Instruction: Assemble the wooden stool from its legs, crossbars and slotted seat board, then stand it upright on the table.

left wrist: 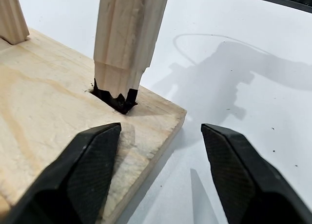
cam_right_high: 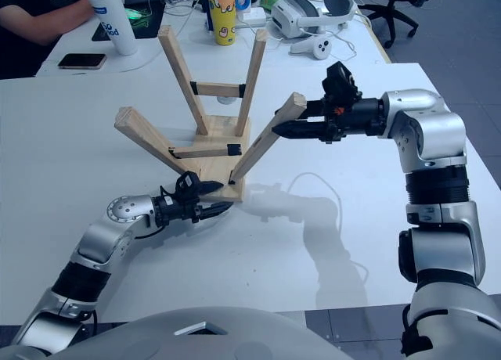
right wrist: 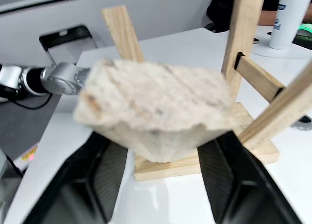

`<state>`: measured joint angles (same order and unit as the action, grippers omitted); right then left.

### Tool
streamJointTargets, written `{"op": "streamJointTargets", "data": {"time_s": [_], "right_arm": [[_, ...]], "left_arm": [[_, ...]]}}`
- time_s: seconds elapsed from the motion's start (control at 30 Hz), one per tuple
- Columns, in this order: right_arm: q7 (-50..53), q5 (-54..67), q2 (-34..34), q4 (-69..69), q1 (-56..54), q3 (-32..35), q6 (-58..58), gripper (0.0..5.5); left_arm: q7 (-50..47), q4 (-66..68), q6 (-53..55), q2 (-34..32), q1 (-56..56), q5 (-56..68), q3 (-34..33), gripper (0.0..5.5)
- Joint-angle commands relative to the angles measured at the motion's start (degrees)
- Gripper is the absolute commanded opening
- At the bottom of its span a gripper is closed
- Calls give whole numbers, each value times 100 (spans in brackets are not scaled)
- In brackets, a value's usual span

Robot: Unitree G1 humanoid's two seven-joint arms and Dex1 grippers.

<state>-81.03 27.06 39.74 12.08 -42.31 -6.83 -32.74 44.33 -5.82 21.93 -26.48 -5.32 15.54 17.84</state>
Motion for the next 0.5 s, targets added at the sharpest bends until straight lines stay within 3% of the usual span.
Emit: {"op": "streamJointTargets", "data": {"time_s": [0.03, 0.5], "right_arm": [[78, -297, 79, -373, -130, -263, -3, 206], [522, -350, -183, -1145, 412, -698, -364, 206]], "left_arm": [[-94, 225, 278, -28, 225, -240, 148, 305], [-200, 268, 271, 90, 287, -198, 167, 305]]}}
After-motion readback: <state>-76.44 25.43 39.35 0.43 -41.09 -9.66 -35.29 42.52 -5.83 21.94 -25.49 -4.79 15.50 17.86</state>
